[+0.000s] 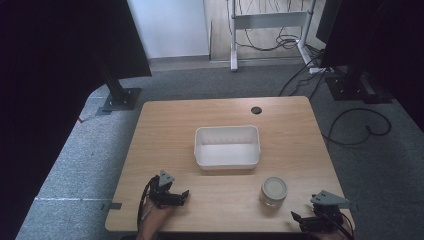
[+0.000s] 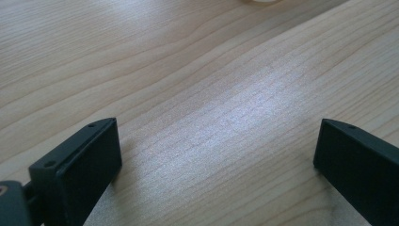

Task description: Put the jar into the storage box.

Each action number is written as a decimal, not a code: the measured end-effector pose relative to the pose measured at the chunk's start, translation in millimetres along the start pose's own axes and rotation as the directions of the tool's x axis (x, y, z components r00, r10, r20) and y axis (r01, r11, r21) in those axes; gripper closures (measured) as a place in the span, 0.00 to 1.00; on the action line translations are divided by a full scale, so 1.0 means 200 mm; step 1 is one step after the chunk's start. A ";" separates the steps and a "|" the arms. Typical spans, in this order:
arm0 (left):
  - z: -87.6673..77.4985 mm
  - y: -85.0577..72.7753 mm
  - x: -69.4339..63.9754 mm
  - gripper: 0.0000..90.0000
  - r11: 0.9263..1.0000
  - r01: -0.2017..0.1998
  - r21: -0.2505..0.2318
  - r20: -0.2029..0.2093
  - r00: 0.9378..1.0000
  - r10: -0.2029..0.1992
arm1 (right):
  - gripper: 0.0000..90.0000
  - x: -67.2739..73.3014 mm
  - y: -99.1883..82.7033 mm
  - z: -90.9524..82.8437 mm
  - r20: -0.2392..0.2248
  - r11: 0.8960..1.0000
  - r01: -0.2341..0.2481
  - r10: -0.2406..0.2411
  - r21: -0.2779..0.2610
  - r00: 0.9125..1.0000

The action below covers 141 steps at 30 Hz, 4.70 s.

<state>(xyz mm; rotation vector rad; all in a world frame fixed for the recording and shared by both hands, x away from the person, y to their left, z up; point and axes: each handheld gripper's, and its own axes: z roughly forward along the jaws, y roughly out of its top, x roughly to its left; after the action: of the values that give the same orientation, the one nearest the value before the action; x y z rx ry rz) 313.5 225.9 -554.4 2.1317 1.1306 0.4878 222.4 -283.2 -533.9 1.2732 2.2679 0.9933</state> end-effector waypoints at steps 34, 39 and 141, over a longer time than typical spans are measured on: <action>0.00 0.00 0.00 0.01 1.000 0.000 0.000 0.000 1.000 0.000 | 0.02 0.11 0.19 0.09 -0.046 0.994 0.090 -0.093 -0.062 0.995; 0.00 0.00 0.00 0.01 1.000 0.000 0.000 0.000 1.000 0.000 | 0.02 0.14 0.21 0.12 -0.057 0.993 0.101 -0.105 -0.070 0.993; 0.00 0.00 0.00 0.01 1.000 0.000 0.001 0.000 1.000 0.000 | 0.10 0.34 0.69 0.38 -0.065 0.982 0.152 -0.160 -0.111 0.985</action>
<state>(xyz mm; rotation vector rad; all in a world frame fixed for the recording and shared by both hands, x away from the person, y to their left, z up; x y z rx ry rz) 313.6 225.9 -554.3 2.1324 1.1304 0.4876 314.0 -147.4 -483.7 1.0140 2.2957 1.1029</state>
